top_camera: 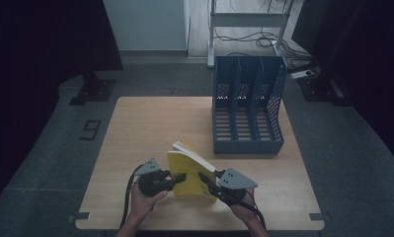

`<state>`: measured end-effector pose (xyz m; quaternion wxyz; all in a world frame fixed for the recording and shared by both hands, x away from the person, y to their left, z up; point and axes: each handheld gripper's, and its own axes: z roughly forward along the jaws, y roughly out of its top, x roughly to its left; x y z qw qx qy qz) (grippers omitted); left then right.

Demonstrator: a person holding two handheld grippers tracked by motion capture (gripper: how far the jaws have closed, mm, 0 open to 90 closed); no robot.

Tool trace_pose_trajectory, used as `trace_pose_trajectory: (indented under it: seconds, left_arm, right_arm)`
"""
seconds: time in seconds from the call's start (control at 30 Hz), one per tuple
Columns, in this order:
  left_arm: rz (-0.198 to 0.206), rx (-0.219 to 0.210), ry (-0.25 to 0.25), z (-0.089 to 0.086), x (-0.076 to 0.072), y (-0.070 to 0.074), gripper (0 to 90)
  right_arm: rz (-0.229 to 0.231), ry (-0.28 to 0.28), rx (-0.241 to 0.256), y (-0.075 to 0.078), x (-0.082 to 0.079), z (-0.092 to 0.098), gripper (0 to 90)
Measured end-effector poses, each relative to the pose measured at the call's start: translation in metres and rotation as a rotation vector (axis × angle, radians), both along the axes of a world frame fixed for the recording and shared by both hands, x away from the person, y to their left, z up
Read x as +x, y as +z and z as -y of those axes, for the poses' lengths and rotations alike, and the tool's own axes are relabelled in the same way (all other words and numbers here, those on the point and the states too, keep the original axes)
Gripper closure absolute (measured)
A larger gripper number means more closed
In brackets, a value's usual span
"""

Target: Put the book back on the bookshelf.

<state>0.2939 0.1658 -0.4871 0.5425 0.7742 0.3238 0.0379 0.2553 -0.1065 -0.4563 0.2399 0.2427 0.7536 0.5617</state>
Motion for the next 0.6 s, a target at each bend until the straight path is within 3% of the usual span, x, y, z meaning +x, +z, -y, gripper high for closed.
trace_pose_trajectory:
  seconds: [0.17, 0.33, 0.4, 0.6]
  left_arm:
    - [0.006, 0.003, -0.005, 0.001, -0.002, 0.001, 70.8]
    - [0.017, 0.014, -0.008, 0.003, -0.002, 0.0, 72.3]
    - [0.016, 0.013, -0.011, 0.002, -0.002, 0.0, 72.3]
    - [0.022, 0.014, -0.002, 0.003, -0.001, 0.0, 67.9]
  right_arm:
    - [-0.041, 0.034, 0.049, 0.003, 0.006, 0.001, 66.3]
    - [-0.054, 0.038, 0.044, 0.005, 0.01, -0.002, 66.4]
    - [-0.06, 0.021, 0.042, 0.006, 0.011, -0.003, 71.4]
    - [-0.044, 0.001, 0.03, 0.006, 0.01, -0.003, 74.0]
